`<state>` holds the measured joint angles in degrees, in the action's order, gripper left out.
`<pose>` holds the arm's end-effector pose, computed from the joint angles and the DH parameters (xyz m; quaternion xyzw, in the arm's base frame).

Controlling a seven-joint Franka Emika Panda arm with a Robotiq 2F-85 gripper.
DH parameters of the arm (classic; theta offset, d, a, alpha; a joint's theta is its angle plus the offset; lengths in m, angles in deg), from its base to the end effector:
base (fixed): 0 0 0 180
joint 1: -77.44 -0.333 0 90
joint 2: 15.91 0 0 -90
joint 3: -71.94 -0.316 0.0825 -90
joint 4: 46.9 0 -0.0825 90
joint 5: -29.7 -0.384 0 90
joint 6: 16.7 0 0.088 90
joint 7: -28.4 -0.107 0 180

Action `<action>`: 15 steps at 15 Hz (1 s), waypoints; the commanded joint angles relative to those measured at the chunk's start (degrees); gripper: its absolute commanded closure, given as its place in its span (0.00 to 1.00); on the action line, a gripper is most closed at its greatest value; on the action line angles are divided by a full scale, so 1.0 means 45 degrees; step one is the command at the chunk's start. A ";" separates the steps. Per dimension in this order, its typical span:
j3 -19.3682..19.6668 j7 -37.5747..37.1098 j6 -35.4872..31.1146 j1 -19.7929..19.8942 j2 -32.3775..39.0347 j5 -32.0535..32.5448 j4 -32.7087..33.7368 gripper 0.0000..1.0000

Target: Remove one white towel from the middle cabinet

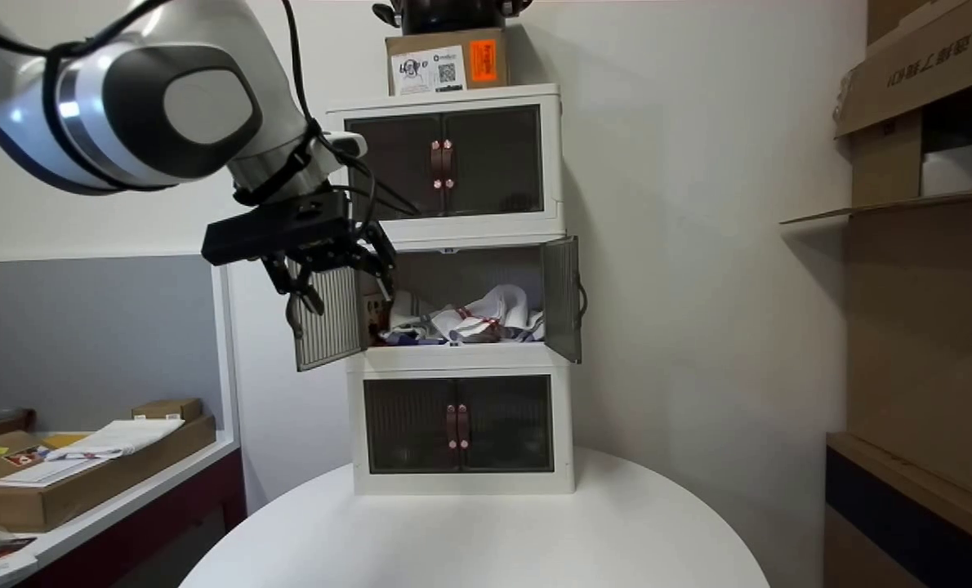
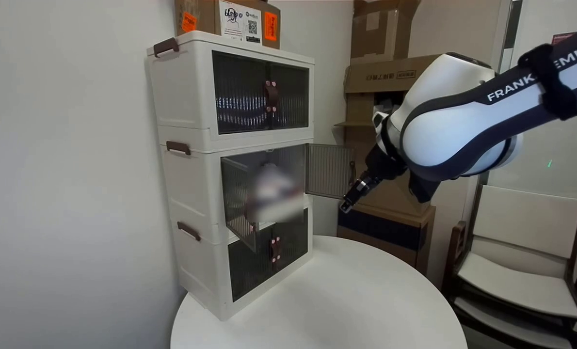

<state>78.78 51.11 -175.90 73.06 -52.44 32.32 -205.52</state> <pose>0.3823 -0.0151 0.4681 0.9302 0.1839 0.3141 0.0467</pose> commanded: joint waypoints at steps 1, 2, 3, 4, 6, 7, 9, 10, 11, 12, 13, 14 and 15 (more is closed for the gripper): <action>-0.0274 -0.0651 -0.0292 0.0169 0.0066 0.0307 0.0022 0.00; -0.0766 -0.1412 -0.0610 0.0577 0.0255 0.0389 0.0024 0.00; -0.1331 -0.2604 -0.0793 0.1078 0.0457 0.0292 0.0027 0.00; -0.1763 -0.3465 -0.1038 0.1386 0.0708 0.0267 0.0028 0.00; -0.2667 -0.5116 -0.1570 0.2145 0.1079 0.0284 0.0017 0.00; -0.3048 -0.5869 -0.1869 0.2506 0.1268 0.0246 0.0017 0.00; -0.3480 -0.6982 -0.3095 0.3141 0.1918 0.0130 0.0007 0.00; -0.3731 -0.7325 -0.3952 0.3587 0.2262 0.0247 0.0001 0.00; -0.3778 -0.7614 -0.4814 0.3888 0.2652 0.0057 -0.0007 0.00; -0.3911 -0.7897 -0.5493 0.4287 0.3160 -0.0200 0.0106 0.00; -0.3977 -0.8167 -0.6180 0.4599 0.3659 -0.0362 0.0239 0.00; -0.3892 -0.8352 -0.6941 0.4758 0.4255 -0.0551 0.0411 0.00; -0.3741 -0.8486 -0.7665 0.4825 0.4863 -0.0725 0.0628 0.00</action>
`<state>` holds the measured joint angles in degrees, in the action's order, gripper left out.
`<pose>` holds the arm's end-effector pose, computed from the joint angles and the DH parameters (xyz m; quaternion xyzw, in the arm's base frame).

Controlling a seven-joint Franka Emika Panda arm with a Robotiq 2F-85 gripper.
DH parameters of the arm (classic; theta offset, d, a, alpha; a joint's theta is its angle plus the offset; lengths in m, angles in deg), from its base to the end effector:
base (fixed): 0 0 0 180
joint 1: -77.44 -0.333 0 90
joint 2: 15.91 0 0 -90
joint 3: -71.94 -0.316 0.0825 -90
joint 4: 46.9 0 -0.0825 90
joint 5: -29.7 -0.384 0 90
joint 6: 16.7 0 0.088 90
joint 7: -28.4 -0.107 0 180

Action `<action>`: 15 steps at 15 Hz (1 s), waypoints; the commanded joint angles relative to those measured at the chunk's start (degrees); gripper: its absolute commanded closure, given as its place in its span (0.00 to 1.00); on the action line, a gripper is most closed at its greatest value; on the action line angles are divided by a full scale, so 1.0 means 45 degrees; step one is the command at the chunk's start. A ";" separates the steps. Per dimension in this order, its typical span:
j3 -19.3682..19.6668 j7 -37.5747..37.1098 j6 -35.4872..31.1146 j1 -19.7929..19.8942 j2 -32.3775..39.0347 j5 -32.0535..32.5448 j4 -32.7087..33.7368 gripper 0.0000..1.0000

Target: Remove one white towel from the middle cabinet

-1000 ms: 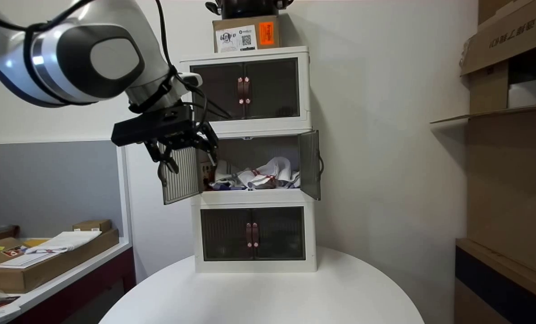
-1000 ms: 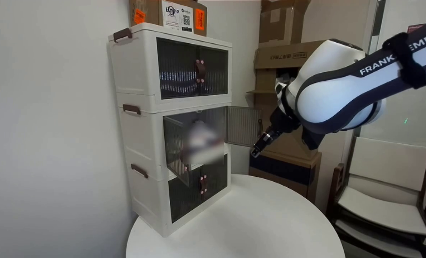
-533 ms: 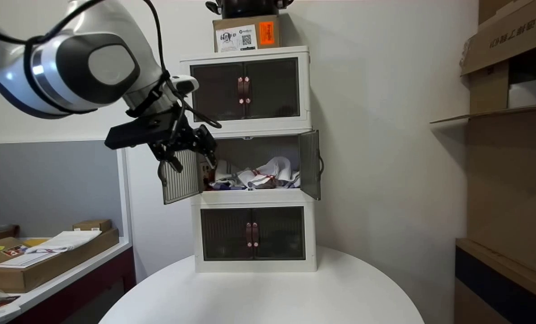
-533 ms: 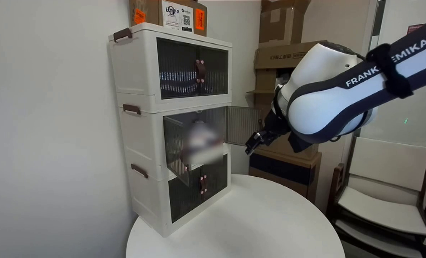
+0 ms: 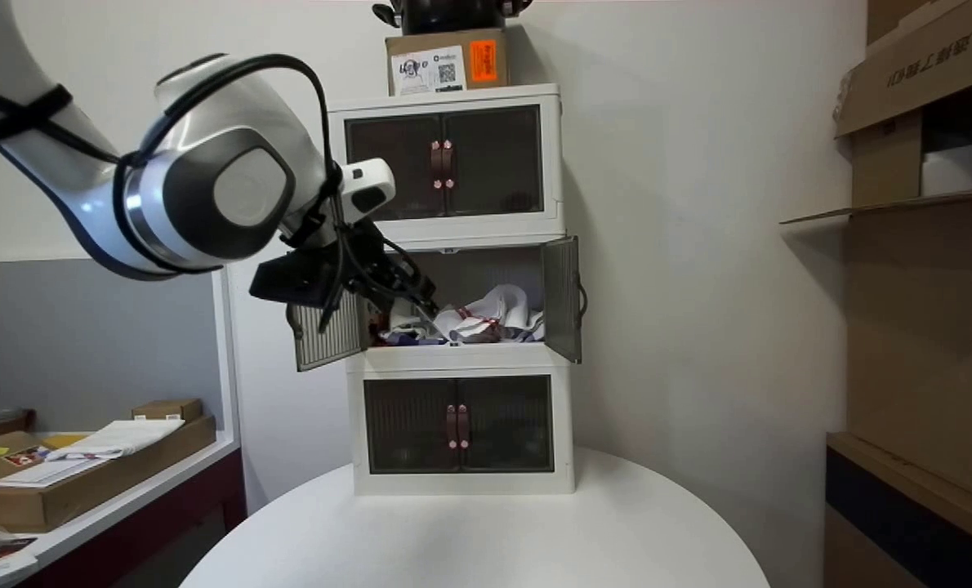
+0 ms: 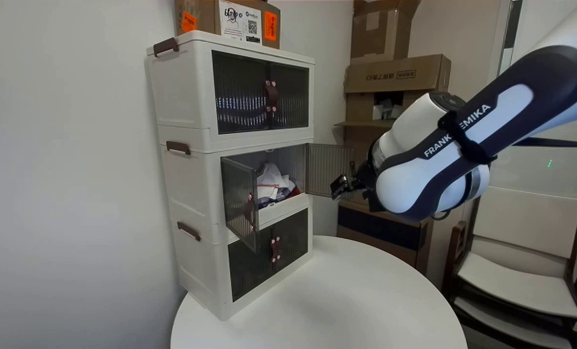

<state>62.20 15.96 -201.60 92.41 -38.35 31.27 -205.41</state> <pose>0.4191 -0.0347 0.4305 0.9034 -0.1197 0.4116 0.0107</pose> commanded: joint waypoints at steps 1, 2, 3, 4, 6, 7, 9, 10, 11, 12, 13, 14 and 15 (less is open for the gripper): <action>0.0329 -0.0716 -0.2618 0.0231 0.2351 -0.0605 0.0827 0.00; 0.1099 -0.0916 -0.3200 -0.0467 0.3024 -0.0544 0.1121 0.00; 0.1570 -0.1385 -0.3528 -0.0890 0.3560 -0.0284 0.1438 0.00; 0.2144 -0.2088 -0.3723 -0.1417 0.4092 0.0242 0.1840 0.00; 0.2920 -0.3814 -0.4101 -0.2028 0.4907 0.1785 0.2558 0.00; 0.3081 -0.4737 -0.4278 -0.2097 0.5328 0.2687 0.2931 0.00; 0.3129 -0.6390 -0.4665 -0.1763 0.6063 0.4515 0.3652 0.00; 0.3060 -0.7064 -0.4836 -0.1490 0.6424 0.5278 0.4056 0.00; 0.2989 -0.7621 -0.4960 -0.1211 0.6734 0.5935 0.4445 0.00; 0.2951 -0.8098 -0.5104 -0.0862 0.7042 0.6603 0.4826 0.00; 0.2898 -0.8521 -0.5172 -0.0538 0.7322 0.7163 0.5221 0.00; 0.2851 -0.8880 -0.5231 -0.0234 0.7589 0.7620 0.5608 0.00; 0.2829 -0.9098 -0.5218 0.0013 0.7837 0.7898 0.6037 0.00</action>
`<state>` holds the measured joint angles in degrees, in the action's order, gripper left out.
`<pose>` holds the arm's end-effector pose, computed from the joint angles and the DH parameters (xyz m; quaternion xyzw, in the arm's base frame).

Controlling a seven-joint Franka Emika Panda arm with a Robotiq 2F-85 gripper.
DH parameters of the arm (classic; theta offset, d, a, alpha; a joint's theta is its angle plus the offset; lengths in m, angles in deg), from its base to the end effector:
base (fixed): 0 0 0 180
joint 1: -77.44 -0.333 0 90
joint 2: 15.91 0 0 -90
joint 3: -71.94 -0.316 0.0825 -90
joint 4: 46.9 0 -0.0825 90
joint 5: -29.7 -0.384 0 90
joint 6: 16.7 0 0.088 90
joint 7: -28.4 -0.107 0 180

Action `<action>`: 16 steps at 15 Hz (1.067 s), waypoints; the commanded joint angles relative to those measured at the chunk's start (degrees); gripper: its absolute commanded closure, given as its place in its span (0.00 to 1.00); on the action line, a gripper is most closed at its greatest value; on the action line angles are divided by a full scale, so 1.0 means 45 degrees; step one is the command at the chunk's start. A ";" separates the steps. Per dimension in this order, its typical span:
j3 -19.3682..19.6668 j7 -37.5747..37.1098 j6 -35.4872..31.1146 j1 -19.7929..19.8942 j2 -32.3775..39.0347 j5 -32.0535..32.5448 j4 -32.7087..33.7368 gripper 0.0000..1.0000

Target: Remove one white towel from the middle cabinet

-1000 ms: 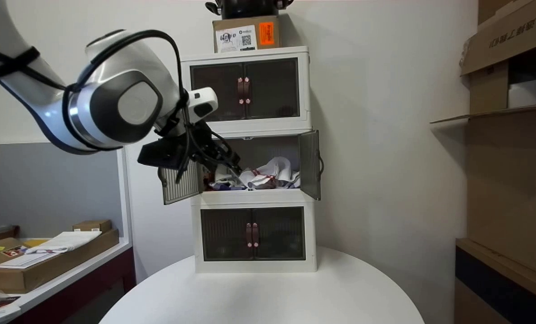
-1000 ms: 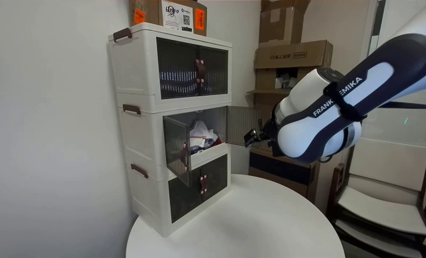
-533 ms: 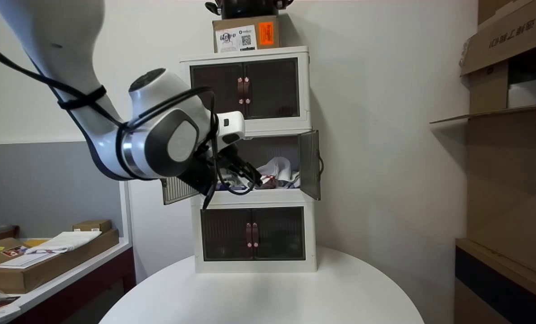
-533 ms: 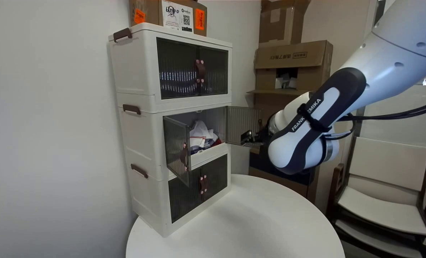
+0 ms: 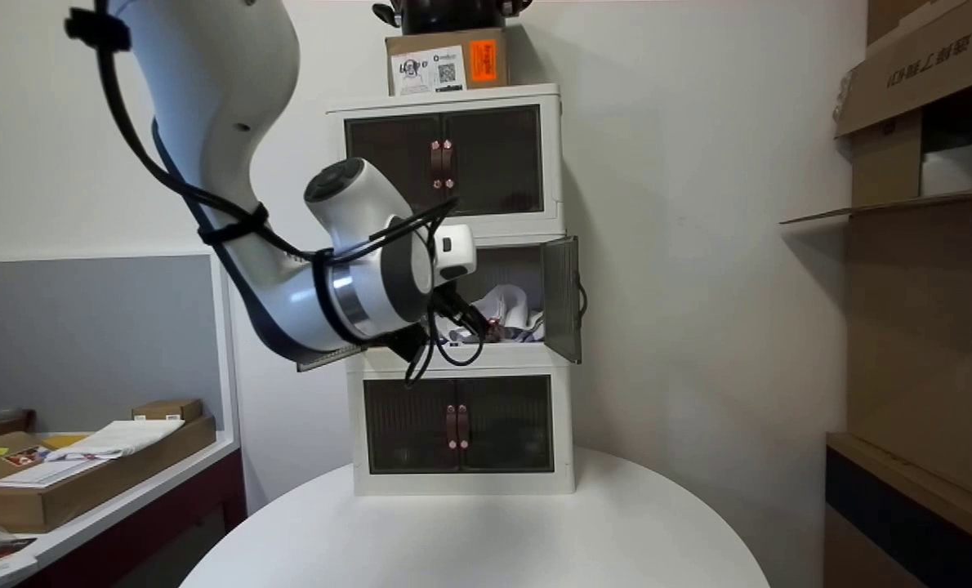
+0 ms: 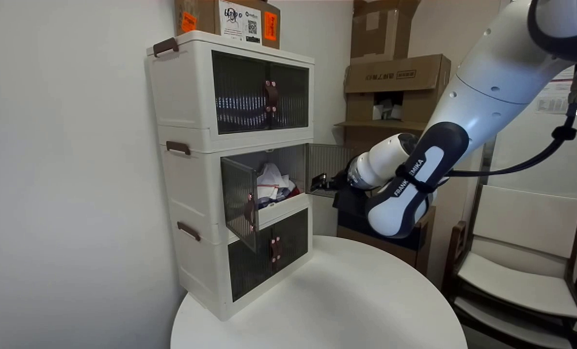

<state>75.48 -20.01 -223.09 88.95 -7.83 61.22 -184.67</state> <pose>0.5300 -0.0734 0.3759 -0.8505 0.2045 -0.4700 0.1180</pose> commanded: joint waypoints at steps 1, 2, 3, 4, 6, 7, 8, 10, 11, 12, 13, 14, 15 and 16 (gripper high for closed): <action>-0.0160 -0.1328 -0.0494 0.1068 0.1290 0.1569 0.1814 0.00; -0.0206 -0.1457 -0.0451 0.1245 0.1515 0.1686 0.2235 0.00; -0.0266 -0.1577 -0.0374 0.1389 0.1721 0.1759 0.2630 0.00; -0.0342 -0.1668 -0.0295 0.1457 0.1931 0.1688 0.3038 0.00; -0.0518 -0.1681 -0.0119 0.1464 0.2341 0.1444 0.3791 0.00; -0.0612 -0.1682 -0.0066 0.1415 0.2544 0.1337 0.4135 0.00; -0.0711 -0.1672 0.0021 0.1335 0.2766 0.1251 0.4497 0.00; -0.0920 -0.1590 0.0182 0.1189 0.3181 0.1080 0.5131 0.00; -0.1031 -0.1558 0.0264 0.1139 0.3406 0.1033 0.5441 0.00; -0.1080 -0.1457 0.0380 0.1023 0.3621 0.0898 0.5731 0.00; -0.1135 -0.1385 0.0507 0.0910 0.3844 0.0775 0.6027 0.00; -0.1163 -0.1325 0.0641 0.0808 0.4043 0.0680 0.6314 0.00; -0.1050 -0.1170 0.0806 0.0573 0.4261 0.0427 0.6631 0.00; -0.1011 -0.1144 0.0995 0.0418 0.4465 0.0248 0.6941 0.00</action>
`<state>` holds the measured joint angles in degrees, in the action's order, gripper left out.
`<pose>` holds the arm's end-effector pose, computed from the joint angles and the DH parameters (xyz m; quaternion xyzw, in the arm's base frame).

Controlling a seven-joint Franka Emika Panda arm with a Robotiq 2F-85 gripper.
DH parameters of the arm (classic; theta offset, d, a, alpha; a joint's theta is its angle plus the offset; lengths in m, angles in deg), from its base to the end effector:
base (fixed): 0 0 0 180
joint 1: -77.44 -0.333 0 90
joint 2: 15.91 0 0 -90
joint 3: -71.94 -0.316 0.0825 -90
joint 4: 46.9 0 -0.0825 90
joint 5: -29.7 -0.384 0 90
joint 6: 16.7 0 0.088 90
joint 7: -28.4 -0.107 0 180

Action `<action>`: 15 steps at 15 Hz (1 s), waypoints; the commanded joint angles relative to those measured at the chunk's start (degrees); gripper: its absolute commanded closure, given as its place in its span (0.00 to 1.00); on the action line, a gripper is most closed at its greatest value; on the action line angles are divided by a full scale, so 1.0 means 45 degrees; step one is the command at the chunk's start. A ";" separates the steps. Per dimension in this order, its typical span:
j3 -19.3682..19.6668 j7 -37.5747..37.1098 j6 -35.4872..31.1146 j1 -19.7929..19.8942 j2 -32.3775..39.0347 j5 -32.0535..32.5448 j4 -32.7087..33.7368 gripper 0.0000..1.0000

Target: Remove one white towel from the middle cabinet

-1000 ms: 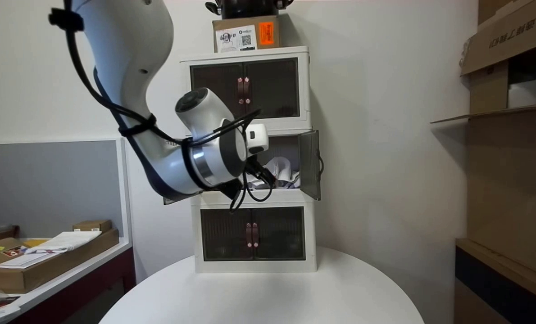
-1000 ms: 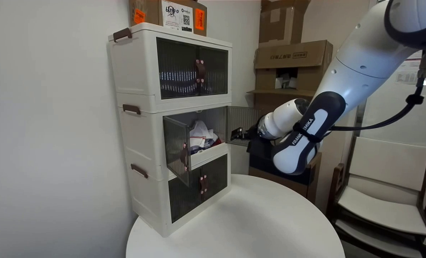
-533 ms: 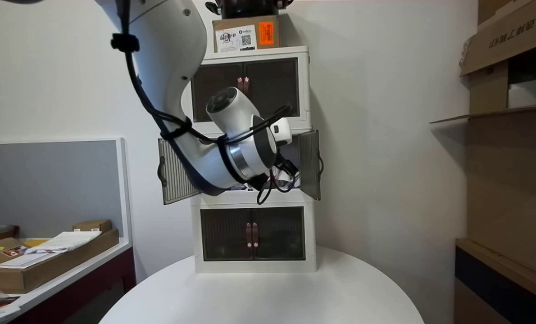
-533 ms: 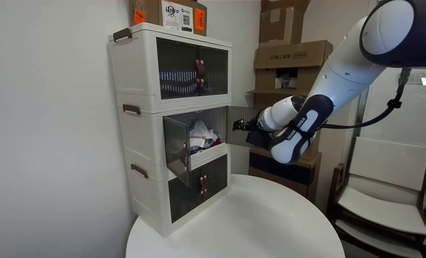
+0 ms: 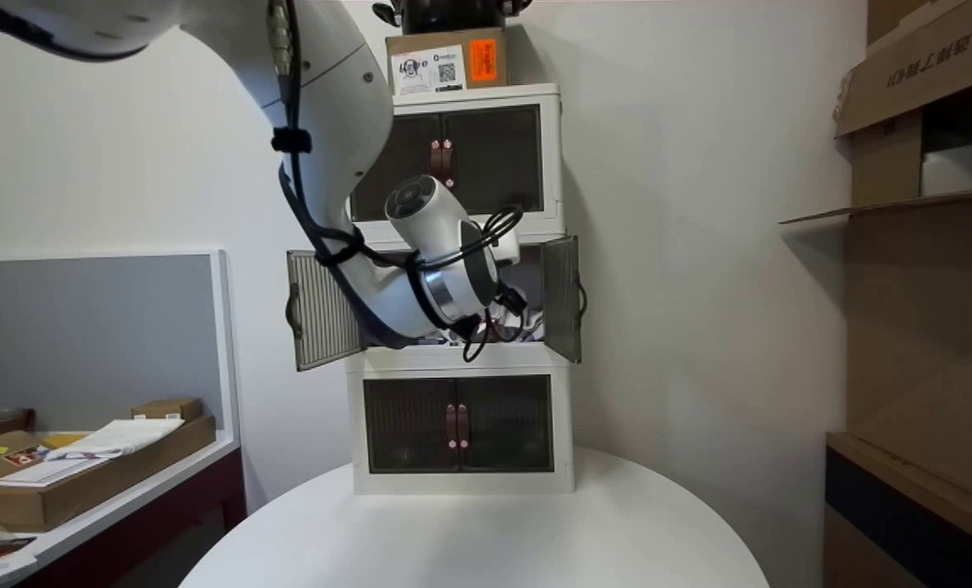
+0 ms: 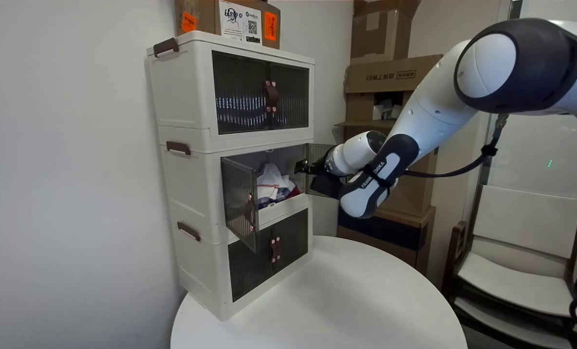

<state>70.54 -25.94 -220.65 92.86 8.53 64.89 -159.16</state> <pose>0.6432 -0.0891 0.3887 -0.8225 0.2026 -0.5132 0.1380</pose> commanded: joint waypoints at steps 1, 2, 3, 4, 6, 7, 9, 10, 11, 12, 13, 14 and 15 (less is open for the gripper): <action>0.0286 0.0290 0.0750 -0.0767 0.1026 -0.0947 0.1603 0.00; 0.0635 0.0463 0.1083 -0.1205 0.1204 -0.1463 0.1932 0.00; 0.0879 0.0537 0.1332 -0.1539 0.1401 -0.1827 0.2252 0.00; 0.0115 0.2390 0.1687 -0.1264 0.1530 -0.3692 0.2305 0.00; 0.1806 0.1578 0.1882 -0.2759 0.1978 -0.3632 0.3082 0.00; 0.2311 0.1574 0.1971 -0.3274 0.2188 -0.3917 0.3341 0.00; 0.3244 0.1519 0.2115 -0.4180 0.2607 -0.4406 0.3760 0.00; 0.3650 0.1469 0.2168 -0.4576 0.2795 -0.4584 0.3905 0.00; 0.4000 0.1414 0.2209 -0.4926 0.2977 -0.4745 0.4019 0.00; 0.4342 0.1375 0.2243 -0.5264 0.3135 -0.4894 0.4115 0.00; 0.4616 0.1345 0.2260 -0.5526 0.3307 -0.5024 0.4236 0.00; 0.4869 0.1317 0.2284 -0.5768 0.3480 -0.5156 0.4360 0.00; 0.5073 0.1283 0.2294 -0.5958 0.3636 -0.5266 0.4485 0.00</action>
<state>89.57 -19.87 -211.42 69.40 21.62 43.80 -142.84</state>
